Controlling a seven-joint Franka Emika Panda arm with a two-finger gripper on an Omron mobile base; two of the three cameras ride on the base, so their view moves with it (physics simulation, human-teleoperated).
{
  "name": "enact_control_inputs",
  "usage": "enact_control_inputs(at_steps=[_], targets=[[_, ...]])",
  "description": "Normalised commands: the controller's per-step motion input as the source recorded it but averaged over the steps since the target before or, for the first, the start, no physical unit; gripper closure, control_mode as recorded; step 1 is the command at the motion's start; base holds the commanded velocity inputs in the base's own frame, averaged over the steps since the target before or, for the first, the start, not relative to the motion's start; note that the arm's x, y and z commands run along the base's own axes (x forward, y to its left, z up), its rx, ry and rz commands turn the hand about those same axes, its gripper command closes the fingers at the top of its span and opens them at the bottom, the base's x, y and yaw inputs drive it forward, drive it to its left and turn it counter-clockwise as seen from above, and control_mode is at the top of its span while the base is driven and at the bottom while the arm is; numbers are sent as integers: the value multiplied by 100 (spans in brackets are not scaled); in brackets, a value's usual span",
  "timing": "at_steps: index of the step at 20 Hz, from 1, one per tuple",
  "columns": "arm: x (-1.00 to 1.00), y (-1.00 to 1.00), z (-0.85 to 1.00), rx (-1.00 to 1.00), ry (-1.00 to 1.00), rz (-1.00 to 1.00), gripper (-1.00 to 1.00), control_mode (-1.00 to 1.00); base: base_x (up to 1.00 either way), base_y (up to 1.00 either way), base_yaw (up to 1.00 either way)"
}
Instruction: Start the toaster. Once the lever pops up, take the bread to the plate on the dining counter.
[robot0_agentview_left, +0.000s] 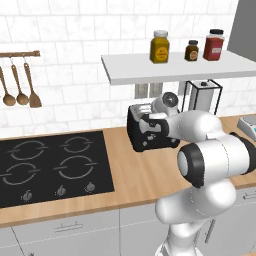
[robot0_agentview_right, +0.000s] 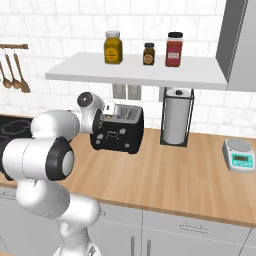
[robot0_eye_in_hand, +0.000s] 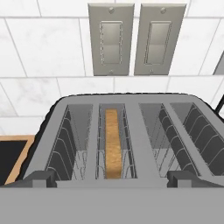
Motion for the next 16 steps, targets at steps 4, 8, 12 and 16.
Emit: enact_control_inputs(at_steps=[4, 8, 12, 16], targets=[[0, 0, 0, 0, 0, 0, -100, -100, 0, 0, 0], [0, 0, 0, 0, 0, 0, -100, -100, 0, 0, 0], [0, 0, 0, 0, 0, 0, -100, -100, 0, 0, 0], [0, 0, 0, 0, 0, 0, -100, -100, 0, 0, 0]])
